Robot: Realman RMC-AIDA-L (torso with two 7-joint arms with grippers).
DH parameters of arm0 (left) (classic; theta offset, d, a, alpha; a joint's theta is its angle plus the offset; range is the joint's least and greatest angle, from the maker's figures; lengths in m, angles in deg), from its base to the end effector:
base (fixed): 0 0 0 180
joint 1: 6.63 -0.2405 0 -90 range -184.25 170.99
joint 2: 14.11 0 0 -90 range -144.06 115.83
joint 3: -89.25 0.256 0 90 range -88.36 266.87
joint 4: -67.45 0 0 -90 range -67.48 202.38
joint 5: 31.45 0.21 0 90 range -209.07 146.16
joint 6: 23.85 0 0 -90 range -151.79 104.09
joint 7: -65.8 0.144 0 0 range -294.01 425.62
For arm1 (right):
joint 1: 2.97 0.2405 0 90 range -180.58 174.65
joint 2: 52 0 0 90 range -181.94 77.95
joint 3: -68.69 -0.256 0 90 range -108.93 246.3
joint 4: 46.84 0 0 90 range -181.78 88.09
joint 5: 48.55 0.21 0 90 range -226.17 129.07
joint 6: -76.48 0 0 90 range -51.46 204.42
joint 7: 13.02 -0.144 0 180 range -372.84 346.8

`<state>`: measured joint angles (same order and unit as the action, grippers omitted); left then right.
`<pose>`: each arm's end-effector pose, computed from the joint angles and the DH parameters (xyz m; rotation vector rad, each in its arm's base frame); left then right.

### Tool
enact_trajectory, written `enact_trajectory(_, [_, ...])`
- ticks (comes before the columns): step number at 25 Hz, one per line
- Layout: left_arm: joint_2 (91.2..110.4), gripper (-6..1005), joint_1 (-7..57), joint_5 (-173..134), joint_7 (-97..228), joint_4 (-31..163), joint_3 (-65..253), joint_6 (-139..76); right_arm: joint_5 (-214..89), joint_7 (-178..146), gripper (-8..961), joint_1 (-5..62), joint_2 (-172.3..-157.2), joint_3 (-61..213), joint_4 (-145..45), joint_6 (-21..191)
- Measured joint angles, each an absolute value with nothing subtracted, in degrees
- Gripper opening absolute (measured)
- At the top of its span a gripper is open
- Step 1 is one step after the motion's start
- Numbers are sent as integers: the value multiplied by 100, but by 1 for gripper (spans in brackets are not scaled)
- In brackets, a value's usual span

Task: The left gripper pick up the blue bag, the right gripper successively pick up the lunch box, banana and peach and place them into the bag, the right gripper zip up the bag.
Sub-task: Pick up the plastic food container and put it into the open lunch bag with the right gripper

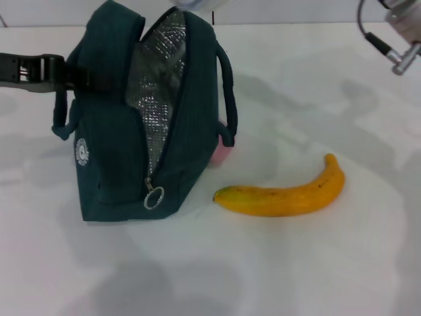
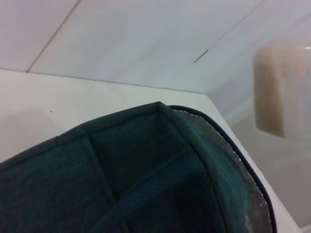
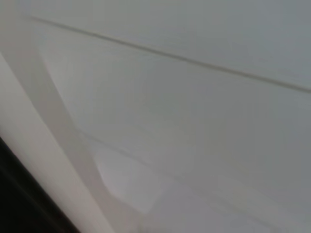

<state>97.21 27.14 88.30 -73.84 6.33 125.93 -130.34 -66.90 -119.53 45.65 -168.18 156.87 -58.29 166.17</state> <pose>-0.2226 0.3471 0.1151 -2.5597 -1.5128 -0.5726 0.1138 0.3972 0.0127 1.8963 -1.2404 -1.8756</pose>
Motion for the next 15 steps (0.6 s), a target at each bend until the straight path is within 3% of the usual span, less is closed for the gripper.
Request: enact_trajectory(15, [9749, 41, 2667, 8727, -7359, 690, 12661, -13036, -5870, -11796, 95, 4074, -16818, 17741, -6530, 15450])
